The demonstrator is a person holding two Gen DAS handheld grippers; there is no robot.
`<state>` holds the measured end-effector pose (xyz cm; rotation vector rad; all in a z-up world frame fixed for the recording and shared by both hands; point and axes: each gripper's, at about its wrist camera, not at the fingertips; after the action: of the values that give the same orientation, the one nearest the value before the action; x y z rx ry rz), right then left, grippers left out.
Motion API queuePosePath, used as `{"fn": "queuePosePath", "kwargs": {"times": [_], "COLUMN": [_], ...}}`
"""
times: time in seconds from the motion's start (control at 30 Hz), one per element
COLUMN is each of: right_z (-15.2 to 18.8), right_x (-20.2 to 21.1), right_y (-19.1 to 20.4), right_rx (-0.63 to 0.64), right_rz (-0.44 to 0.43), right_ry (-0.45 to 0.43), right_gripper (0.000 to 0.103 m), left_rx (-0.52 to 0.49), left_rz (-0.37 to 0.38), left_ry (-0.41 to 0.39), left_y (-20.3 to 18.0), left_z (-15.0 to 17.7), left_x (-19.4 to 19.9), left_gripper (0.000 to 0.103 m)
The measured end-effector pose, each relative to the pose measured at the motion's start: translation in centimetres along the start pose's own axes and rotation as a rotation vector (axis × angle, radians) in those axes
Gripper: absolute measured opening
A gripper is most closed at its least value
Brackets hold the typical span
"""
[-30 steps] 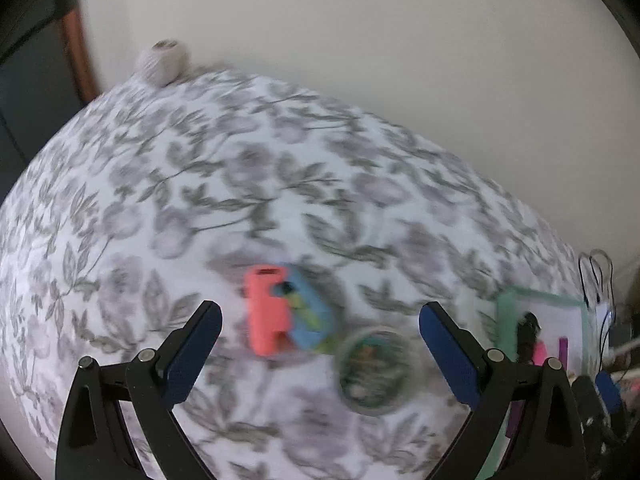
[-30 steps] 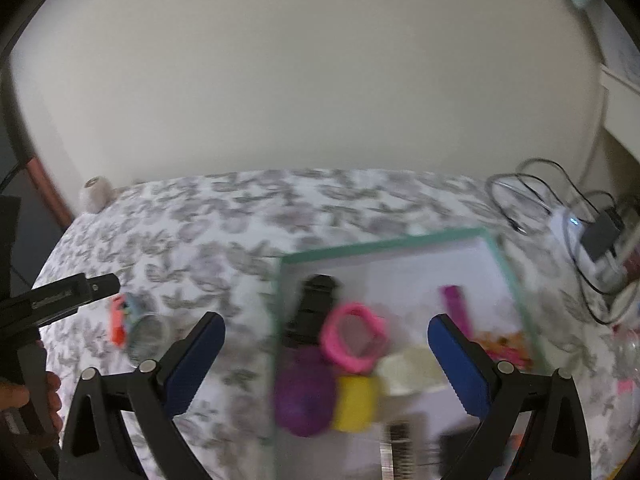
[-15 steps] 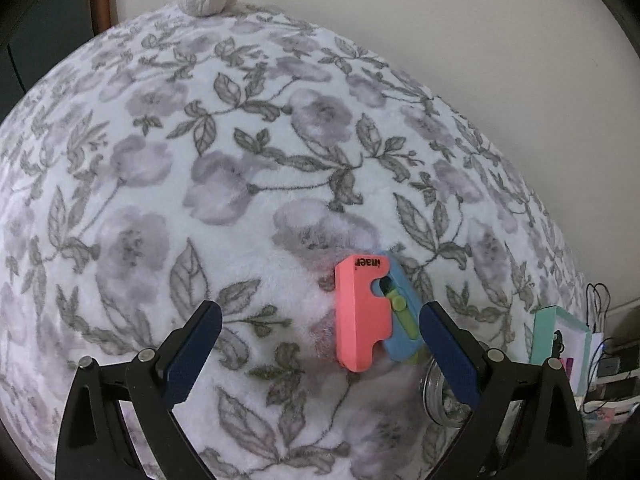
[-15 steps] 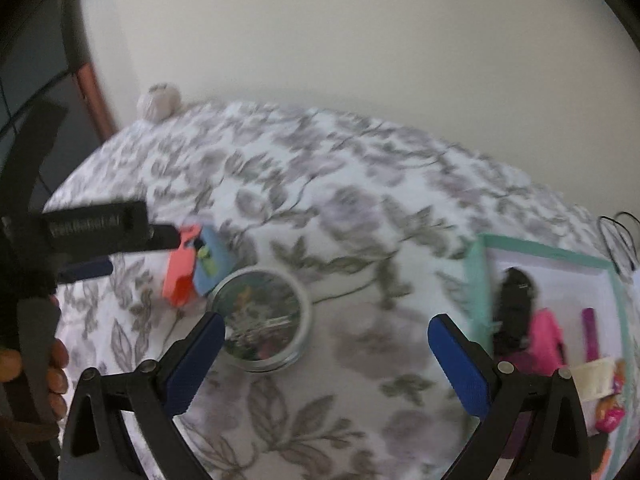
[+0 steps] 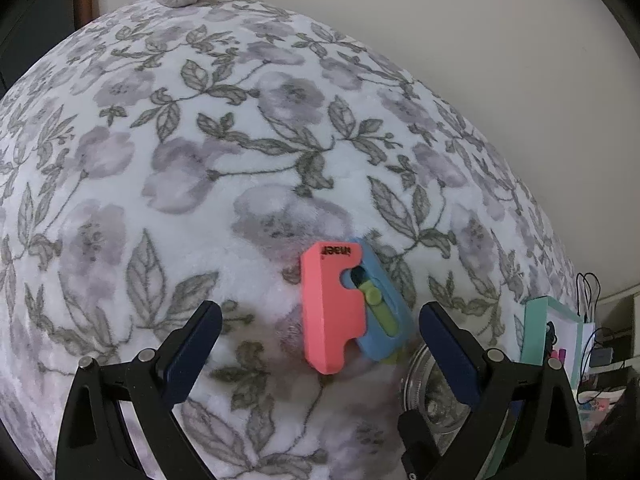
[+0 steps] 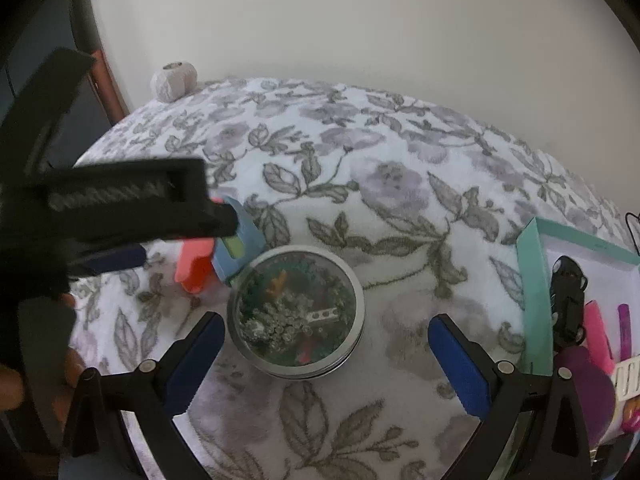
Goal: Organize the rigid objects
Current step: 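Reach the left tool to the coral-and-blue toy while the right tool reaches the round tin, then close the left tool on the coral-and-blue toy while the right tool grips the tin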
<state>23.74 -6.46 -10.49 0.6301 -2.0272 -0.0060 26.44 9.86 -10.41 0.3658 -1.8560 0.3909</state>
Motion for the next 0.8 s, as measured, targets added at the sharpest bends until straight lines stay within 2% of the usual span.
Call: {"fn": "queuePosePath", "kwargs": {"times": [0.13,0.27,0.37,0.63,0.7,0.73,0.8], "right_z": [0.0,-0.1,0.1,0.6,0.6,0.6,0.6], "right_x": [-0.1,0.4,0.7,1.0,0.9,0.9,0.8], "right_y": [-0.3,-1.6,-3.0,-3.6,-3.5,-3.5,-3.6], "right_rx": [0.000,-0.022,-0.075,-0.073,-0.070,-0.071,-0.071], "right_rz": [0.020,0.097,0.084,0.084,0.085,0.085,0.085], "right_ry": [-0.011,-0.035,-0.042,-0.040,-0.039,-0.039,-0.038], "right_gripper": [0.103,0.103,0.103,0.103,0.103,0.103,0.103], "left_rx": [-0.001,-0.002,-0.017,-0.106,-0.129,-0.146,-0.163], "left_rz": [0.007,-0.001,0.015,-0.129,-0.173,-0.184,-0.162], "left_ry": [0.011,-0.003,-0.030,-0.101,-0.115,-0.114,-0.108], "left_y": [0.0,-0.5,-1.8,-4.4,-4.6,-4.6,-4.4], "left_z": [0.1,0.2,0.3,0.8,0.9,0.9,0.9], "left_x": [-0.5,-0.7,-0.9,-1.6,-1.6,-1.5,-1.4], "left_gripper": [0.099,0.099,0.099,0.098,0.087,0.084,0.074]}}
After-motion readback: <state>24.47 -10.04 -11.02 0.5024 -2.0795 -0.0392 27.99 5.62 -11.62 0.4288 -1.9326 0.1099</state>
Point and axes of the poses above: each gripper's, at about its wrist camera, not at the fingertips, and x roughly against the way its jaws point, y to its left, z to its underside, and after that the axes turned 13 degrees about -z, right-handed
